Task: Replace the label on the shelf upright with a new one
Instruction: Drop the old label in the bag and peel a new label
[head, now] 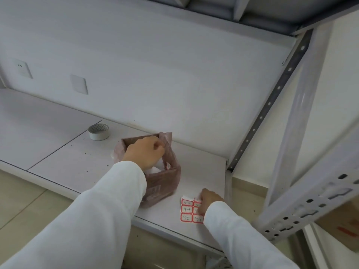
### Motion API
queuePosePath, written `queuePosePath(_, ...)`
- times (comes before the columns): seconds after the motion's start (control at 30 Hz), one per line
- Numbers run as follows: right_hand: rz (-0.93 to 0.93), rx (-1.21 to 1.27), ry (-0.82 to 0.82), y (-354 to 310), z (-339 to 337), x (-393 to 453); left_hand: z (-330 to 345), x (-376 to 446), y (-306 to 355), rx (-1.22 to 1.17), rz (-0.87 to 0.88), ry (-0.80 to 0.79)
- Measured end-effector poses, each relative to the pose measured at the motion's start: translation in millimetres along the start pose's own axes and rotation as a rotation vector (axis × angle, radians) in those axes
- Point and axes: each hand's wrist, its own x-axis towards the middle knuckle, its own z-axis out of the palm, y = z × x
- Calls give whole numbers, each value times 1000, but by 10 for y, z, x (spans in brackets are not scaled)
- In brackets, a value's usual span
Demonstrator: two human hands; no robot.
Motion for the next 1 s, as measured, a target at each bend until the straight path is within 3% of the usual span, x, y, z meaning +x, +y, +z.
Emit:
queuePosePath(0.13, -77, 173, 126, -105, -402, -121, -23, -32, 91, -28, 58, -37)
queuePosePath(0.23, -195, 482, 245, -214, -865, -354, 10, -127, 280, -73, 188, -72)
queuePosePath(0.37, -446, 884, 383, -332, -1349, -899, -14, -274, 597, -109, 396, 5)
queuePosePath(0.77, -566, 1339, 139, 148, -1529, -1657, 49, -611, 979, -433, 526, 90)
queuePosePath(0.9, -639, 1371, 66, 89, -1591, -1643, 52, -644, 1063, -648, 429, 68)
queuePosePath(1.0, -688, 1327, 111, 79, -1602, -1644, 51, -654, 1094, -715, 330, 79)
